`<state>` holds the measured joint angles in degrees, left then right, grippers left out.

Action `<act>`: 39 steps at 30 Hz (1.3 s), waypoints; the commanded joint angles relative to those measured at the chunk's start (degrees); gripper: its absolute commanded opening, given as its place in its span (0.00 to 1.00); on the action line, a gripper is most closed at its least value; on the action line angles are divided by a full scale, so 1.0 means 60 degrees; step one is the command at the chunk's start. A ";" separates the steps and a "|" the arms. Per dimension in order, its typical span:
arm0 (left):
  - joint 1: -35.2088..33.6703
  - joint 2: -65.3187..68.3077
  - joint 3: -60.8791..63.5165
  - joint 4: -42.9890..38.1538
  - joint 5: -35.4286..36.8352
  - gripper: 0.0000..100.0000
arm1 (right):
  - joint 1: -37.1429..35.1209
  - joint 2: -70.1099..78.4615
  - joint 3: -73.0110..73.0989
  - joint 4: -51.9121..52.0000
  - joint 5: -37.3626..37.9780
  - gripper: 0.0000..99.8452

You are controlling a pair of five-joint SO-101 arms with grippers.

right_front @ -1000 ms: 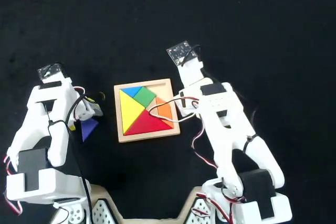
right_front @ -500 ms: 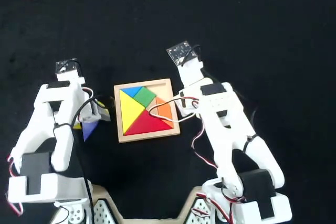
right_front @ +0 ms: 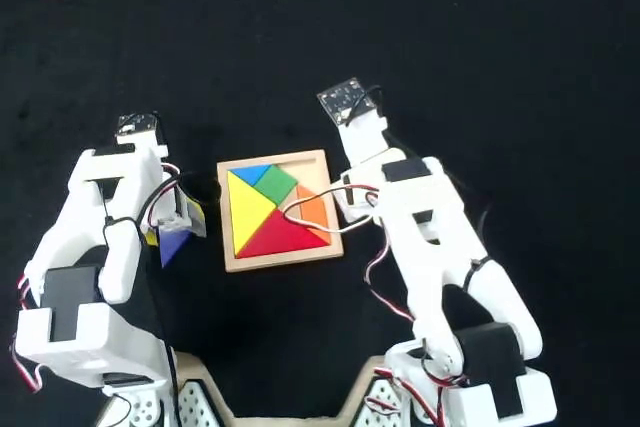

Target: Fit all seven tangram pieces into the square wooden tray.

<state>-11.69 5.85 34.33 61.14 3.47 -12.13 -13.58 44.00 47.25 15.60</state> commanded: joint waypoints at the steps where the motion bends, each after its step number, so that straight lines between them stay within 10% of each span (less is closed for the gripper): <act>1: -0.0081 0.0073 -0.0359 0.0000 0.0396 0.26 | 0.0220 0.0081 -0.0212 -0.0117 0.0088 0.01; 20: -0.0081 0.0073 -0.0315 0.0000 0.0469 0.19 | 0.0220 0.0081 -0.0212 -0.0117 0.0088 0.01; 39: 0.1385 -0.3253 0.0051 0.0015 0.3985 0.15 | 0.0293 0.0007 -0.0212 -0.0132 0.0088 0.01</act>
<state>-8.88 -4.44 34.24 61.23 23.69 -12.13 -13.58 44.00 47.25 15.60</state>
